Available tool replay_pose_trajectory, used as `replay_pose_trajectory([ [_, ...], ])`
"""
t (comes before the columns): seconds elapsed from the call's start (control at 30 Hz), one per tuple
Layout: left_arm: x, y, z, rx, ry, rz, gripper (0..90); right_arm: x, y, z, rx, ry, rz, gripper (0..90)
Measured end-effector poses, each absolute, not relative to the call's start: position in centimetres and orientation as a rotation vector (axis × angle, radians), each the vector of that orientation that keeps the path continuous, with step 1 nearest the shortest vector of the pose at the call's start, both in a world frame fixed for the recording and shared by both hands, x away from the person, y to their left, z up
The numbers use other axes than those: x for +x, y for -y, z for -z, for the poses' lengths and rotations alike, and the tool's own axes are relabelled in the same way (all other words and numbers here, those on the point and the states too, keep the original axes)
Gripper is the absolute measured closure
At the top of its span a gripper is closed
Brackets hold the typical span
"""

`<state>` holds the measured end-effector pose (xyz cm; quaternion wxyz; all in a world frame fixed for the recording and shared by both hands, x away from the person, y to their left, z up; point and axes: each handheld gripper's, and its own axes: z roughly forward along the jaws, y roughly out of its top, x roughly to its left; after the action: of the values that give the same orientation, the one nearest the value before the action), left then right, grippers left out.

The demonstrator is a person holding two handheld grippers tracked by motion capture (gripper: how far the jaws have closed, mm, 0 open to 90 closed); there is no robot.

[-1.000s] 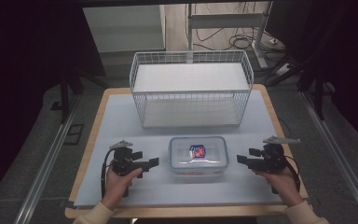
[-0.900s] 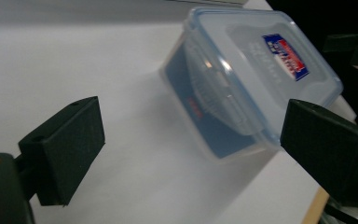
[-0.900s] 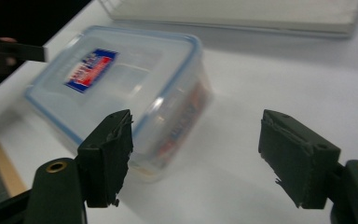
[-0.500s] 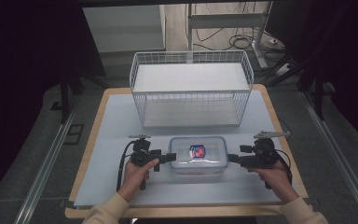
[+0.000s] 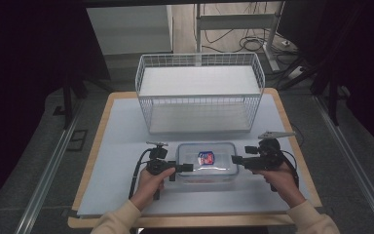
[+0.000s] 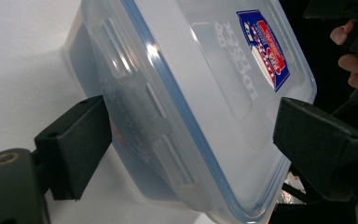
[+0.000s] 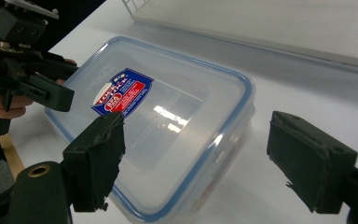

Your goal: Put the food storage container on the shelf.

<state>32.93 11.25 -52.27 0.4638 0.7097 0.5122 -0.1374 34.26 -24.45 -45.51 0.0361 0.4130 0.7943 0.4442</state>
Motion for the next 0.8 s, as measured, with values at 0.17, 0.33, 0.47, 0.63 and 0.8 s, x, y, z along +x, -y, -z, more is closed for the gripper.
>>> replay_pose_trajectory([
  [0.17,32.8,-11.5,52.0,1.723,-1.26,0.303,20.2,35.1,24.1,46.1,1.323,-2.476,-1.346,18.7],
  [0.33,32.7,-11.6,52.1,1.709,-1.266,0.307,21.9,35.8,24.1,47.0,1.364,-2.514,-1.322,17.8],
  [0.47,32.7,-11.6,52.1,1.701,-1.272,0.307,22.2,36.2,24.0,47.8,1.399,-2.55,-1.317,17.9],
  [0.63,32.7,-11.6,52.1,1.7,-1.273,0.307,22.3,36.6,23.5,48.6,1.424,-2.59,-1.312,19.0],
  [0.8,32.6,-11.6,52.2,1.697,-1.272,0.307,22.1,37.1,23.2,49.3,1.485,-2.624,-1.377,19.3],
])
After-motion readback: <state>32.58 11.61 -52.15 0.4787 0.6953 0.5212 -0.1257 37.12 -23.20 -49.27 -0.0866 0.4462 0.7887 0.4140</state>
